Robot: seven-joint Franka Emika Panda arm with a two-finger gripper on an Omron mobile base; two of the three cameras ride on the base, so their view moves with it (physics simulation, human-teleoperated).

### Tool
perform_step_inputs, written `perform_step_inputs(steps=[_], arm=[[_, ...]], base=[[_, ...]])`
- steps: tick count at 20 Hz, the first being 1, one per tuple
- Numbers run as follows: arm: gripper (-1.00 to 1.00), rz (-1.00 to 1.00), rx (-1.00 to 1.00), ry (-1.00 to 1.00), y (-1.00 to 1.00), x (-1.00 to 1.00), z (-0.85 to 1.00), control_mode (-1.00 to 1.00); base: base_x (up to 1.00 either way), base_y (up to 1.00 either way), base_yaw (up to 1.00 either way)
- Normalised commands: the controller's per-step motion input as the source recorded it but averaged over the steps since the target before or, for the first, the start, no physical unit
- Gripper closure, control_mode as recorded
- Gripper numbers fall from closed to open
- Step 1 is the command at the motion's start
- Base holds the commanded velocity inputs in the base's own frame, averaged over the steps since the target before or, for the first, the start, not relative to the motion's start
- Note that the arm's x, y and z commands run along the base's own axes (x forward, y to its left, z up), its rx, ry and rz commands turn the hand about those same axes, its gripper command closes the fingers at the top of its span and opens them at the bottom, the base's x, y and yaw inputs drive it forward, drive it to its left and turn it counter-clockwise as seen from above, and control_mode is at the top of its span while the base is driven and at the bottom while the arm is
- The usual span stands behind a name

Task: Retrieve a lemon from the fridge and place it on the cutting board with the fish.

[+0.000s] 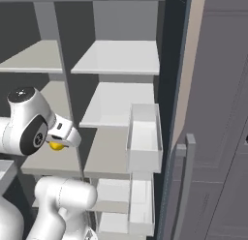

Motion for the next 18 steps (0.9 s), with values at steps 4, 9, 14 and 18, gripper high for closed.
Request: perform_step_inputs(steps=[4, 9, 14, 18], arm=[[1.0, 0.0, 0.0, 0.0, 0.0, 0.0, 0.0, 1.0], [1.0, 0.0, 0.0, 0.0, 0.0, 0.0, 0.0, 1.0], [1.0, 0.0, 0.0, 0.0, 0.0, 0.0, 0.0, 1.0], [1.0, 0.0, 0.0, 0.0, 0.0, 0.0, 0.0, 1.0]], base=[[-0.63, 0.0, 0.0], [-0.61, 0.0, 0.0], [-0.59, 0.0, 0.0], [-0.61, 0.06, 0.0]])
